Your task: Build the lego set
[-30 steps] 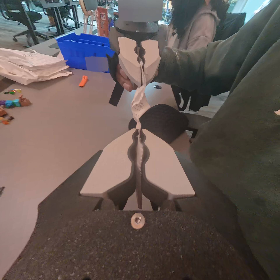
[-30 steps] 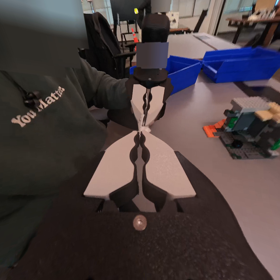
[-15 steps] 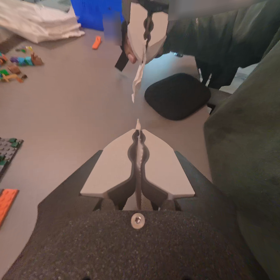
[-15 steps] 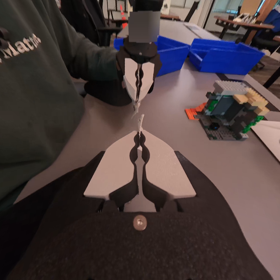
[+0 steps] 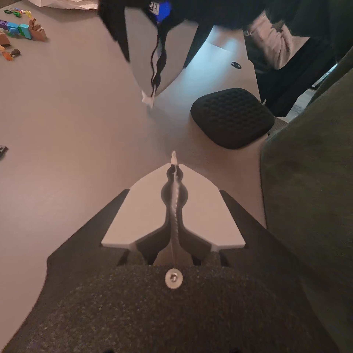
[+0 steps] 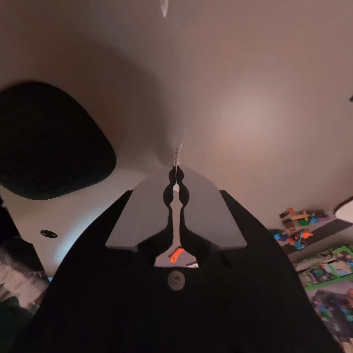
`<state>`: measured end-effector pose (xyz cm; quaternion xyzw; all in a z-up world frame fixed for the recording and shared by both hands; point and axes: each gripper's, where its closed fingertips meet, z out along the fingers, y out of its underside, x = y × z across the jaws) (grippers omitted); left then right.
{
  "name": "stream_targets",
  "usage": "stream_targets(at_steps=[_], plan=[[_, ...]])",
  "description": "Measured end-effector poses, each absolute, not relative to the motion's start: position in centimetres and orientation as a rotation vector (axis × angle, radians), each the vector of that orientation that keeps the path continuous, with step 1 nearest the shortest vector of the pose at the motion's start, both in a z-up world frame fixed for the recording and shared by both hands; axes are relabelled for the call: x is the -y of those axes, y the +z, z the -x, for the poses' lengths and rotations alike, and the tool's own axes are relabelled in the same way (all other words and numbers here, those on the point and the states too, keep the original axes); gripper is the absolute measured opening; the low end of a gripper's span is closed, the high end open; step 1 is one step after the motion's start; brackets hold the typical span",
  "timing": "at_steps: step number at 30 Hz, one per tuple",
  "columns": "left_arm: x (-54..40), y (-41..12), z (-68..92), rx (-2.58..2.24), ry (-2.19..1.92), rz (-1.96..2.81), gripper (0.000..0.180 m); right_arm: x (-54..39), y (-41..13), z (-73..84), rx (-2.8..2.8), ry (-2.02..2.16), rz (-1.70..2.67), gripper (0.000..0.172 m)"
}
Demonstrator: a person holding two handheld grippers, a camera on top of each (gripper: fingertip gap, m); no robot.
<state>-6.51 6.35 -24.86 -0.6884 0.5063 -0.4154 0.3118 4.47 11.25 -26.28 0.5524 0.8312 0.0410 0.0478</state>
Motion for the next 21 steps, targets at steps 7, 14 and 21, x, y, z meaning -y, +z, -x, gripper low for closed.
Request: stream_targets(at_steps=[7,14,21], plan=[[-6.3,-25.0,6.9,-1.314,-1.102,1.822,0.002,-11.6,-27.8,-0.6,-2.507,-0.206,-1.788,0.037],[-6.3,-24.9,6.9,-1.310,-1.099,1.814,0.002,-13.4,-26.3,-4.6,-2.414,-0.410,-2.121,0.042],[-6.3,-25.1,6.9,-1.309,-1.101,1.823,0.002,-16.2,-29.2,-4.4,-2.199,-0.820,-2.461,0.037]])
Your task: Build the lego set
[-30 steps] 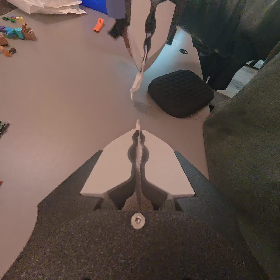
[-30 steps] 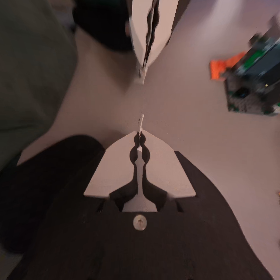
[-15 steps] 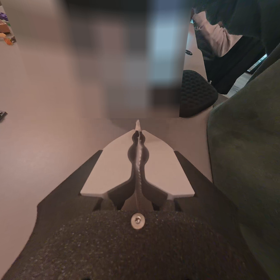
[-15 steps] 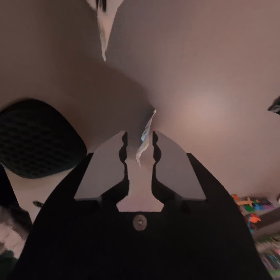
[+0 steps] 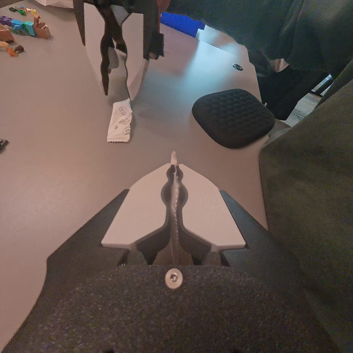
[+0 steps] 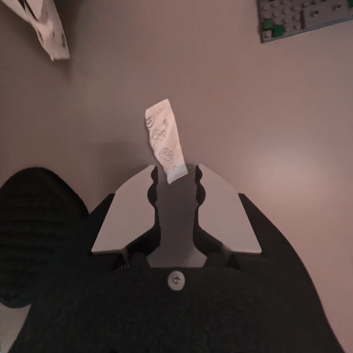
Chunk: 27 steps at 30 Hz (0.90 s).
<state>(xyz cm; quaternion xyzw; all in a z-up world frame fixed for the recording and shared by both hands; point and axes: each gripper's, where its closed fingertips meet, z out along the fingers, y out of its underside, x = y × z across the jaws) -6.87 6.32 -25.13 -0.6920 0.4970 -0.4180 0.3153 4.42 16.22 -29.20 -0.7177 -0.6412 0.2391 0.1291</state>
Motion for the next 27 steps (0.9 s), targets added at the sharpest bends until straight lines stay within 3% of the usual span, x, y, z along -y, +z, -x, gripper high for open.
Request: stream_targets(at_steps=[3,5,8,13,21,27], plan=[[-6.3,-25.3,6.9,-1.308,-1.107,1.828,0.002,-16.4,-30.0,-3.7,1.833,0.837,2.114,0.036],[-6.4,-25.3,6.8,-1.305,-1.112,1.830,0.002,-16.2,-30.6,-3.4,1.887,0.817,2.094,0.012],[-6.5,-25.3,6.9,-1.299,-1.119,1.833,0.002,-15.5,-30.5,-3.5,1.950,0.823,2.067,0.000],[-6.3,-25.5,6.8,-1.308,-1.131,1.835,0.002,-15.1,-28.0,-2.9,1.772,1.000,2.056,0.000],[-6.0,-25.5,6.6,-1.319,-1.132,1.831,0.002,-15.6,-20.1,-1.5,0.880,1.814,2.085,0.000],[-5.9,-25.4,6.5,-1.316,-1.129,1.830,0.002,-15.0,-16.8,-2.0,0.556,2.074,1.900,0.004]])
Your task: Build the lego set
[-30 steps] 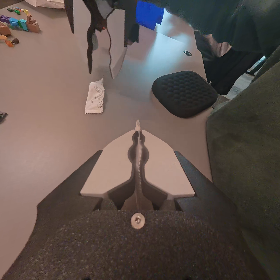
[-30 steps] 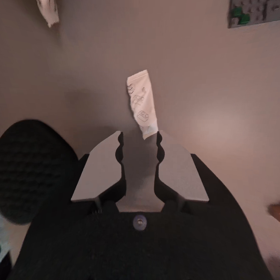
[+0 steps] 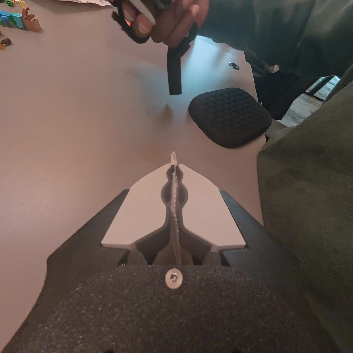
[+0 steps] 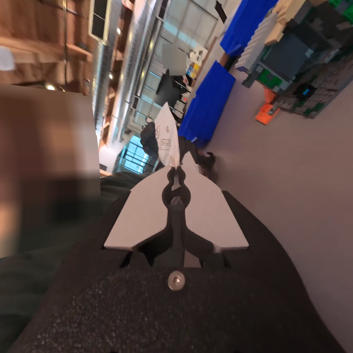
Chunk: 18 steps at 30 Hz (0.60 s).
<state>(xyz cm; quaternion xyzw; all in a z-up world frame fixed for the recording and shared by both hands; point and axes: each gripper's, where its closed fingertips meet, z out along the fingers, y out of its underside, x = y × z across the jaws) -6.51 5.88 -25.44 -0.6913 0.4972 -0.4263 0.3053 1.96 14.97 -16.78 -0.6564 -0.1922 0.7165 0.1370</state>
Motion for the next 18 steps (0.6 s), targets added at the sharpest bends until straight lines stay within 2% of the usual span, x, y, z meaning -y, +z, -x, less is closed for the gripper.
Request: stream_targets(at_steps=[5,8,18], plan=[[-5.8,-25.4,6.5,-1.322,-1.125,1.827,0.002,-14.5,-16.1,-2.6,0.494,2.077,1.835,0.015],[-5.7,-25.4,6.5,-1.321,-1.122,1.824,0.002,-14.4,-16.5,-3.2,0.542,1.987,1.842,0.015],[-5.8,-25.5,6.4,-1.317,-1.119,1.827,0.002,-14.6,-19.4,-4.7,0.803,1.413,1.946,0.029]])
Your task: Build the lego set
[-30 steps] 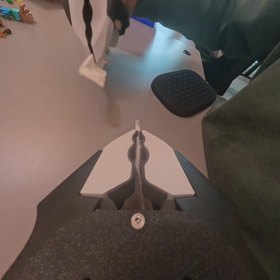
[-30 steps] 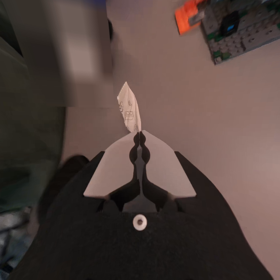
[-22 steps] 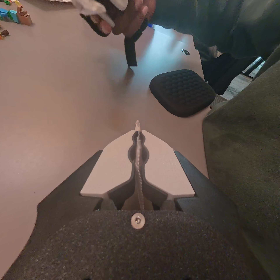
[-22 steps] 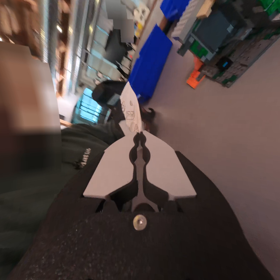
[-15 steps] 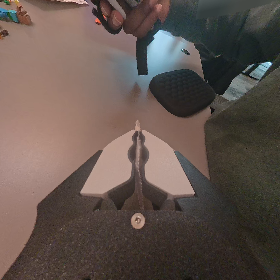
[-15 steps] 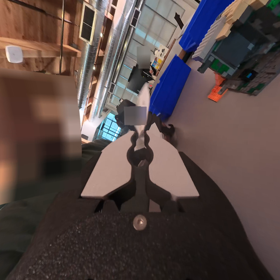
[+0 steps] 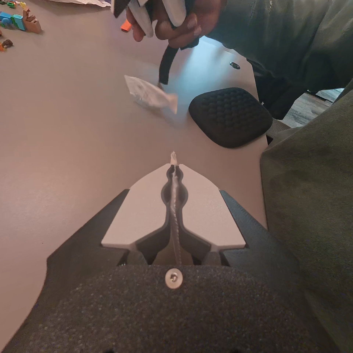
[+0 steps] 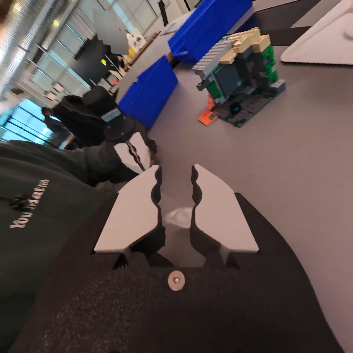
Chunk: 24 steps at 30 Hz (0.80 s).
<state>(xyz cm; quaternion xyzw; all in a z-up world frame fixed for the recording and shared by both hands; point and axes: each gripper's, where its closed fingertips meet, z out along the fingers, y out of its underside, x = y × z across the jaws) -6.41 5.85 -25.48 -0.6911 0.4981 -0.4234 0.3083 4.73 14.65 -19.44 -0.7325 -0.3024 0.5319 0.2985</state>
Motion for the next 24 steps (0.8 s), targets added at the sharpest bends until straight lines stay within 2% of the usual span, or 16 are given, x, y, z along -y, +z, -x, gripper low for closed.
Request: stream_targets(at_steps=[4,9,14,17,21,24], plan=[[-5.8,-25.6,6.4,-1.321,-1.118,1.829,0.002,-14.6,-21.4,-5.8,0.943,1.157,2.006,0.032],[-5.8,-25.6,6.3,-1.321,-1.120,1.831,0.002,-12.5,-26.5,-7.7,1.315,0.647,2.121,0.037],[-5.8,-25.7,6.3,-1.324,-1.122,1.831,0.002,-8.4,-28.9,-7.9,1.426,0.520,2.270,0.046],[-5.7,-25.7,6.3,-1.331,-1.122,1.829,0.002,-7.4,-30.2,-8.0,1.420,0.429,2.320,0.045],[-5.5,-25.6,6.3,-1.337,-1.127,1.825,0.002,-8.0,-30.3,-8.4,1.363,0.362,2.302,0.013],[-5.4,-25.6,6.3,-1.345,-1.130,1.822,0.002,-8.5,-29.0,-8.5,1.213,0.584,2.329,0.001]])
